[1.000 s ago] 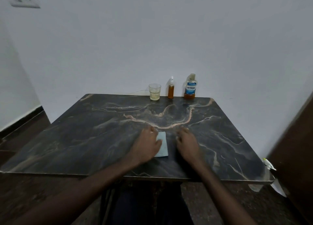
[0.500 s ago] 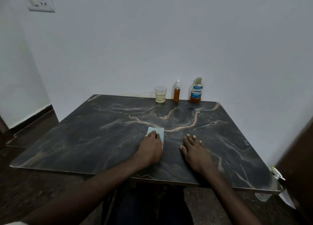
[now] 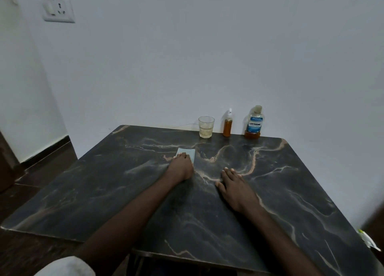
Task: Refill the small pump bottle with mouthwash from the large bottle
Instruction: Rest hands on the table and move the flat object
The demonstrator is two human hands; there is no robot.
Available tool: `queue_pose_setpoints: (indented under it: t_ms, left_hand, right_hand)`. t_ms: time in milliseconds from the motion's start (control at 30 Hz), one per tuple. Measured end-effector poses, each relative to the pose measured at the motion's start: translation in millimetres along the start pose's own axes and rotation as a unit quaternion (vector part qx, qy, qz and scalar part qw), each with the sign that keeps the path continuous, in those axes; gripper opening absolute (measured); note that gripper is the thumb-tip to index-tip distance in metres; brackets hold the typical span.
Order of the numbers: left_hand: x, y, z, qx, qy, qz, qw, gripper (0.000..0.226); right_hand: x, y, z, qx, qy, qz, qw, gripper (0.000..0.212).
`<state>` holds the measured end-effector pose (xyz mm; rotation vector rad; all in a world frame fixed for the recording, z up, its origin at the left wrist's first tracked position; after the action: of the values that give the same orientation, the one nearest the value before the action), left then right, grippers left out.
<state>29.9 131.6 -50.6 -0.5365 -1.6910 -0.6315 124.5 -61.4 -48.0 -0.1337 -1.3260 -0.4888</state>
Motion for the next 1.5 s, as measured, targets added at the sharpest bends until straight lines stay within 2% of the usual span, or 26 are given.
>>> queue_pose_setpoints:
  t_ms: [367,833,933,1100,1267,1500]
  left_hand:
    - [-20.1,110.8,15.4,0.009,-0.022,0.003,1.0,0.057]
    - [-33.5,188.6,19.5,0.009,-0.019,-0.018,1.0,0.054]
    - [-34.0,194.4,19.9,0.012,-0.019,-0.023,0.999,0.054]
    - [-34.4,200.5,20.2,0.007,-0.022,-0.019,1.0,0.056]
    - [-32.3,195.9,20.4,-0.01,-0.024,0.0,1.0,0.059]
    - [-6.9,125.6,15.2,-0.034,-0.045,-0.047,0.997,0.061]
  right_hand:
    - [-0.3,2.7,-3.0,0.004,0.002,-0.036,0.999,0.065]
    - [-1.7,3.4,-6.4,0.005,0.001,-0.047,0.999,0.065]
    - [-3.5,4.6,-7.5,0.002,0.003,-0.043,0.999,0.069]
    - [-9.6,6.8,-10.1,-0.001,0.011,-0.036,0.999,0.09]
    - [-2.2,4.2,-8.2,-0.007,0.023,-0.037,0.999,0.068]
    - [0.7,3.3,-4.0,0.001,0.021,-0.042,0.999,0.064]
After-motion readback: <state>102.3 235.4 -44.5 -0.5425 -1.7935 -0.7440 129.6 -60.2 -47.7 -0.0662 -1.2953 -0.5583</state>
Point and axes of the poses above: each hand's wrist, its own y-axis towards the middle knuckle, its own x-axis out of the back of the hand, z = x × y, the point moved 10 cm from there along y, towards the middle knuckle, and after that the axes turned 7 degrees about -z, right-handed, at the moved point
